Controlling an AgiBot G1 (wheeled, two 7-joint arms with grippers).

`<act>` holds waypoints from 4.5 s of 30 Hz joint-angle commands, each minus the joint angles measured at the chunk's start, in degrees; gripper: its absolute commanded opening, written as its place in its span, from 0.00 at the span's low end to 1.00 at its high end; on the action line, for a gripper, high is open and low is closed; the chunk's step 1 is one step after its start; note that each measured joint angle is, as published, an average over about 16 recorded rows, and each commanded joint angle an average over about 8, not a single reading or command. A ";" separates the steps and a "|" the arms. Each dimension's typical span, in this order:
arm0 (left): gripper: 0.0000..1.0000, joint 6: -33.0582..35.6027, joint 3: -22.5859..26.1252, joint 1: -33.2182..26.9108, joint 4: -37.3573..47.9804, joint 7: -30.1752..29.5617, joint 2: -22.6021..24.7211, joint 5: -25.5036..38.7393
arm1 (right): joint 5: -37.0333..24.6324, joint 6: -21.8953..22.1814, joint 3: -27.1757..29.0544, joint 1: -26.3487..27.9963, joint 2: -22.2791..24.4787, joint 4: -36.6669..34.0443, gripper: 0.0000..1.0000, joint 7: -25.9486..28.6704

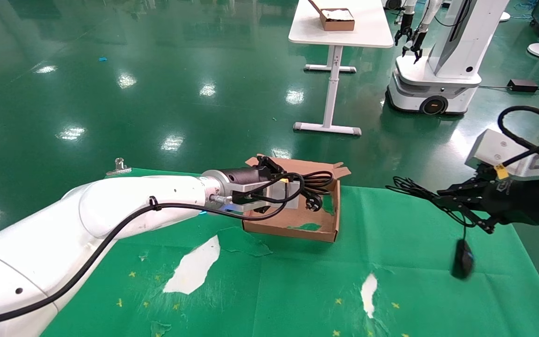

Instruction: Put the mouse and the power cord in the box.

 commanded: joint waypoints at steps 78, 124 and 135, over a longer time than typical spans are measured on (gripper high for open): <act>1.00 -7.55 7.25 -13.75 33.85 6.01 -4.29 -15.57 | 2.54 29.37 -14.80 9.25 -42.26 -56.13 1.00 -25.93; 1.00 9.75 -7.10 -0.63 13.29 -3.71 -15.67 -27.00 | 43.91 3.73 6.28 -18.26 -11.63 -18.60 1.00 -28.20; 1.00 20.73 -16.27 7.68 0.33 -9.79 -22.87 -34.29 | 54.69 -2.93 11.75 -25.43 -3.65 -8.84 1.00 -28.77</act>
